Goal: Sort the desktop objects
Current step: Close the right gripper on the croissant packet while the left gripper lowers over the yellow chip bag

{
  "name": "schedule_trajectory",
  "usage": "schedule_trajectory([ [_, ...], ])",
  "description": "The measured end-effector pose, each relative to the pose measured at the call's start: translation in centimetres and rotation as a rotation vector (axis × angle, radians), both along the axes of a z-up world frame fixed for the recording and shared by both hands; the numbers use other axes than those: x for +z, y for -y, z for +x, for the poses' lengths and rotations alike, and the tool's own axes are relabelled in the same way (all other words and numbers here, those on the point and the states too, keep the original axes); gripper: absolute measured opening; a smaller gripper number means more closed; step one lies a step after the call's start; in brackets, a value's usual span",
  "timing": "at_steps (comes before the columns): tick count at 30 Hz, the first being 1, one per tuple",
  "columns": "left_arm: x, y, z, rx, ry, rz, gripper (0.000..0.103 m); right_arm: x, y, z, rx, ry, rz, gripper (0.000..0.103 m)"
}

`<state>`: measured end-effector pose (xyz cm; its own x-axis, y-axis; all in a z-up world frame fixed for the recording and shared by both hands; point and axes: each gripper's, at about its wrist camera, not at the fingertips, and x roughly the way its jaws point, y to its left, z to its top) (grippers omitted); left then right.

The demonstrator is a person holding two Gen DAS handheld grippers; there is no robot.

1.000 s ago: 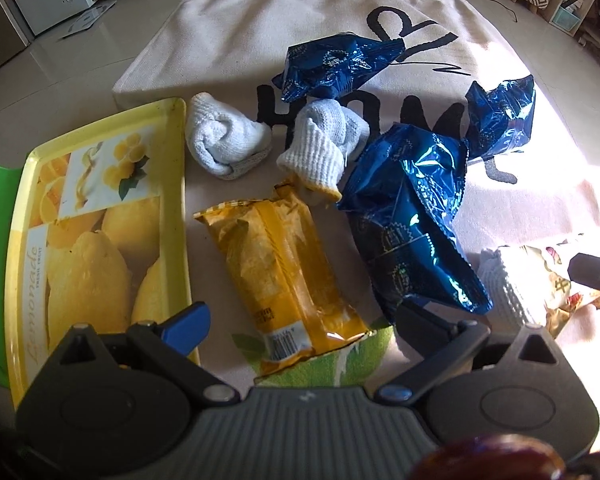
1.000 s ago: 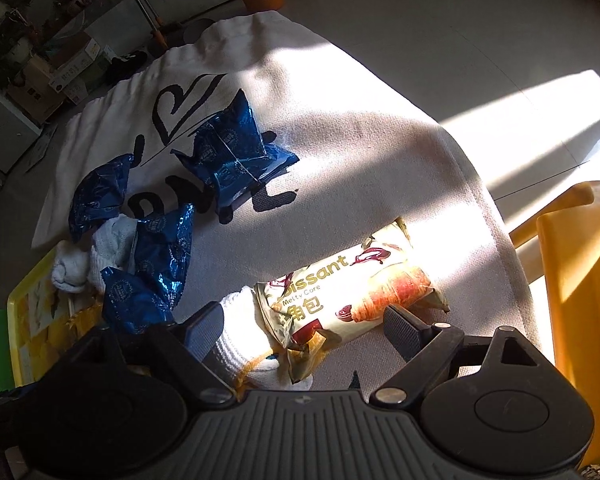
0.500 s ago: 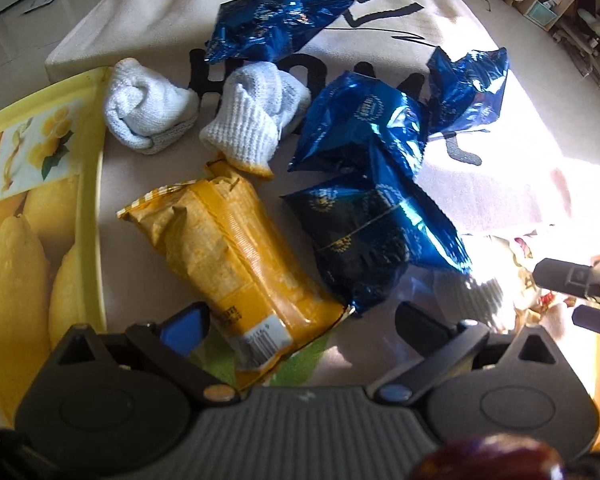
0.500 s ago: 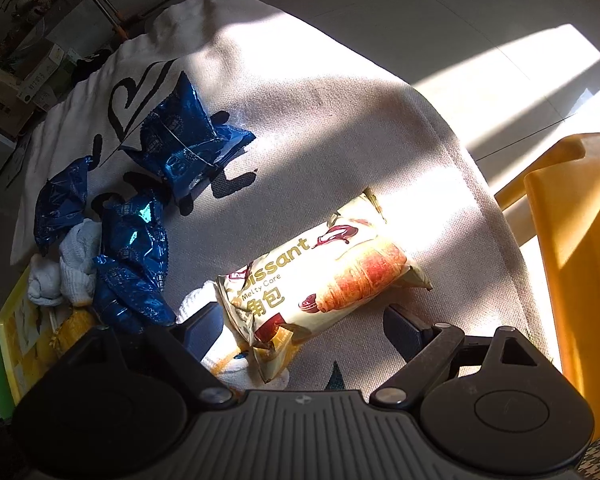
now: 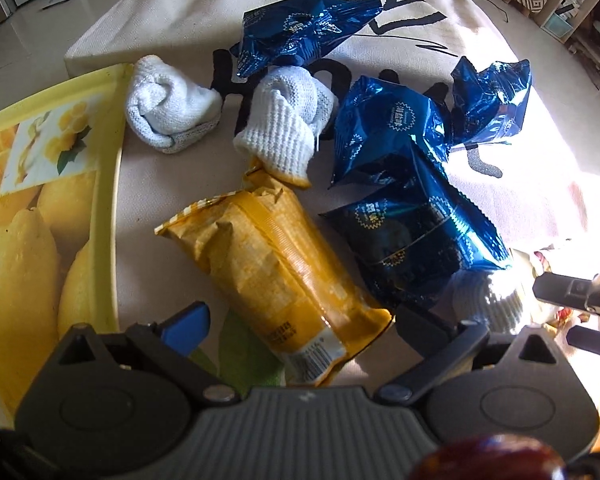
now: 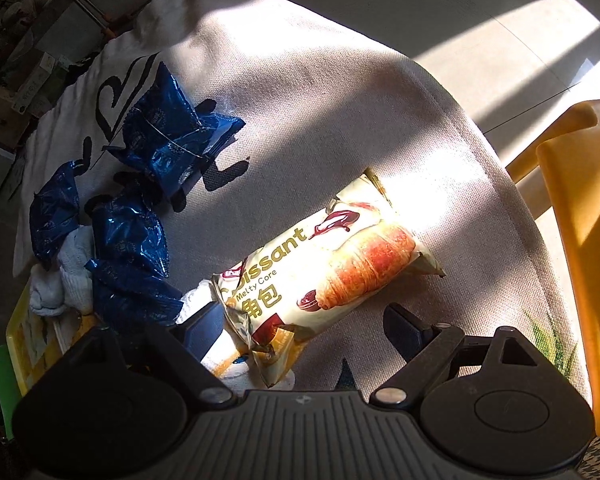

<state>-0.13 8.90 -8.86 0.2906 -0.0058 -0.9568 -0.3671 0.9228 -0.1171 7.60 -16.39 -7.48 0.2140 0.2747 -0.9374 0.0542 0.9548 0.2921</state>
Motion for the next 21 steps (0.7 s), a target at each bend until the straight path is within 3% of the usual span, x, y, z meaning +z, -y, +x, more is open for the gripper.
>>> schedule_trajectory([
  [16, -1.3, -0.4, 1.8, 0.067, -0.043, 0.022, 0.102, -1.0, -0.6, 1.0, -0.028, -0.012, 0.013, 0.088],
  [21, -1.5, 0.3, 2.3, 0.046, -0.05, 0.104, 0.103, -1.2, -0.9, 1.2, -0.025, -0.005, 0.003, 0.088],
])
